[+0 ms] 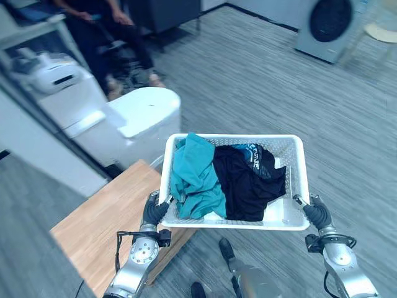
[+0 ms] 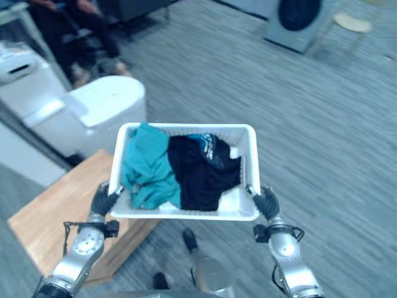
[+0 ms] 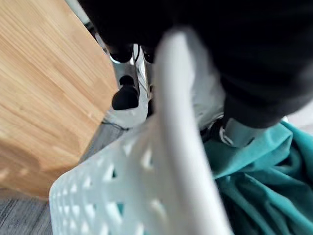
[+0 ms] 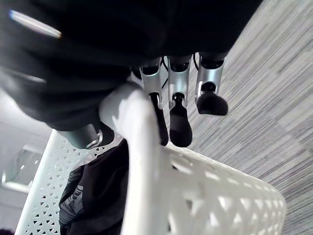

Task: Grab the laundry basket,head to the washer,open it,put in the laundry and shut it.

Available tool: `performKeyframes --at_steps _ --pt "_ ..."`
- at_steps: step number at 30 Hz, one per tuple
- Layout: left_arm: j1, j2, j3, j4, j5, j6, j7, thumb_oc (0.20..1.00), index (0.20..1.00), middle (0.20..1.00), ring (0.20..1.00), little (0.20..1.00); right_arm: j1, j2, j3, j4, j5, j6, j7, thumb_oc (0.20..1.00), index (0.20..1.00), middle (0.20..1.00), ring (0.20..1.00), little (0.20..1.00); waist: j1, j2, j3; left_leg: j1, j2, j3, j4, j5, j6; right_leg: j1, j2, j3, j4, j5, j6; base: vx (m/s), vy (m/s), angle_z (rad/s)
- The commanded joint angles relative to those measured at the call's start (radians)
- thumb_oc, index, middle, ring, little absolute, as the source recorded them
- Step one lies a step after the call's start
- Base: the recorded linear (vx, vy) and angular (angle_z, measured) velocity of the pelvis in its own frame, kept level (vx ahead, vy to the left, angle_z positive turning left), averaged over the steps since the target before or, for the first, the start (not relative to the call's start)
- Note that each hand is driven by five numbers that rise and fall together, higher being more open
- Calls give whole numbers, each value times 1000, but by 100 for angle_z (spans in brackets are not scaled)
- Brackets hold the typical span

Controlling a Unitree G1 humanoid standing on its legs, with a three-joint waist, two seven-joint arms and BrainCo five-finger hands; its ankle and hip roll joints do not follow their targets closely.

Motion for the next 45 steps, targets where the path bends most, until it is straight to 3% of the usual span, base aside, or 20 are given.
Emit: performKeyframes --at_steps 1,2,3,5,8,9,12,13,14,17,19,22,27,30,32,34,35,38,42,45 --pt "-48 19 10 -104 -33 -125 -71 200 200 200 200 200 -67 -23 -26 -114 101 -143 24 200 200 200 200 200 15 18 -15 -45 36 -112 31 -42 -24 81 -82 -120 120 -40 38 -23 -82 -176" --pt "-48 19 10 -104 -33 -125 -71 200 200 200 200 200 -67 -23 -26 -115 101 -143 24 200 200 200 200 200 14 18 -14 -45 36 -114 31 -42 -24 82 -83 -121 121 -41 38 63 -170 -65" --pt "-45 13 19 -103 -38 -131 -67 200 200 200 200 200 -80 -23 -19 -108 101 -147 25 200 200 200 200 200 35 29 -25 -18 56 -54 47 -73 -31 109 -135 -259 146 -76 36 87 -88 -56" --pt "-45 7 13 -98 -35 -131 -69 200 200 200 200 200 -82 -21 -19 -107 102 -145 27 200 200 200 200 200 31 27 -30 -6 58 -29 50 -79 -31 116 -138 -272 142 -74 36 91 -126 -183" --pt "-53 -14 -2 -71 -25 -132 -75 200 200 200 200 200 -71 -19 -25 -103 108 -140 31 200 200 200 200 200 12 35 -43 35 59 7 66 -111 -33 121 -107 -192 115 -67 44 224 -211 -153" --pt "-52 -20 -11 -76 -30 -131 -82 200 200 200 200 200 -76 -24 -18 -101 121 -138 36 200 200 200 200 200 7 41 -42 20 79 0 182 -136 -44 150 -81 -153 83 -75 30 209 -245 -82" --pt "-67 -38 -33 -68 -63 -141 -67 200 200 200 200 200 -93 -48 -3 -95 136 -141 28 200 200 200 200 200 34 32 -9 -85 105 -83 375 -52 -78 191 -58 -128 36 -69 -7 117 -231 -89" --pt "-68 -38 -33 -67 -63 -141 -67 200 200 200 200 200 -94 -48 -3 -95 136 -141 28 200 200 200 200 200 33 32 -10 -88 106 -85 378 -53 -78 190 -58 -129 35 -68 -7 94 -161 -106" --pt "-68 -41 -51 -62 -64 -140 -71 200 200 200 200 200 -90 -56 2 -101 130 -135 30 200 200 200 200 200 58 21 1 -168 68 -158 401 -81 -69 224 -64 -119 15 -76 -8 296 -105 -91" --pt "-49 -44 -54 -61 -48 -137 -74 200 200 200 200 200 -79 -60 9 -106 126 -135 36 200 200 200 200 200 92 10 9 -256 12 -214 334 -74 -55 267 -55 -80 -6 -83 -6 285 -60 -52" --pt "-24 -43 -43 -64 -43 -131 -74 200 200 200 200 200 -80 -59 20 -91 129 -136 32 200 200 200 200 200 136 15 20 -334 -22 -261 237 18 -68 328 -14 -40 -20 -108 -13 346 -46 -69" --pt "-10 -42 -28 -78 -43 -126 -70 200 200 200 200 200 -82 -53 20 -88 134 -139 21 200 200 200 200 200 172 28 27 -385 -27 -286 118 77 -78 370 19 -2 -11 -143 -22 285 1 -26" --pt "5 -34 -9 -88 -44 -129 -62 200 200 200 200 200 -95 -46 27 -87 134 -139 23 200 200 200 200 200 211 26 -1 -373 -27 -331 112 126 -57 456 21 54 15 -199 -14 433 92 -47" --pt "7 -26 -9 -88 -46 -126 -60 200 200 200 200 200 -90 -30 28 -98 131 -140 28 200 200 200 200 200 222 10 -13 -366 -36 -339 153 104 -38 441 4 77 93 -214 -2 427 130 -60" --pt "-8 7 -17 -85 -27 -115 -59 200 200 200 200 200 -91 -22 27 -110 130 -146 34 200 200 200 200 200 210 -22 -8 -319 -59 -342 173 54 2 360 -14 88 332 -98 71 338 86 -23" --pt "-17 16 -18 -82 -18 -111 -58 200 200 200 200 200 -91 -19 25 -116 127 -147 40 200 200 200 200 200 198 -22 -2 -295 -58 -346 168 40 11 303 -8 94 411 -46 86 242 82 4" --pt "-20 26 -10 -78 1 -110 -51 200 200 200 200 200 -91 -9 28 -116 123 -146 47 200 200 200 200 200 177 -4 10 -225 -48 -347 138 12 24 205 -30 45 485 -45 87 409 128 14" --pt "-13 24 -9 -75 -5 -114 -61 200 200 200 200 200 -86 -15 19 -117 127 -140 54 200 200 200 200 200 141 25 12 -120 -45 -369 76 -18 14 104 -8 -8 329 -109 45 548 62 -8" --pt "-10 8 10 -57 -6 -119 -60 200 200 200 200 200 -78 -14 2 -104 133 -136 47 200 200 200 200 200 111 27 19 -10 -55 -415 42 -73 -5 34 -18 -21 71 -33 62 438 -64 34" --pt "-3 -1 15 -46 2 -127 -65 200 200 200 200 200 -58 -7 -6 -112 135 -136 54 200 200 200 200 200 102 25 8 50 -54 -438 55 -133 -19 55 -42 -25 35 0 61 527 -155 59"
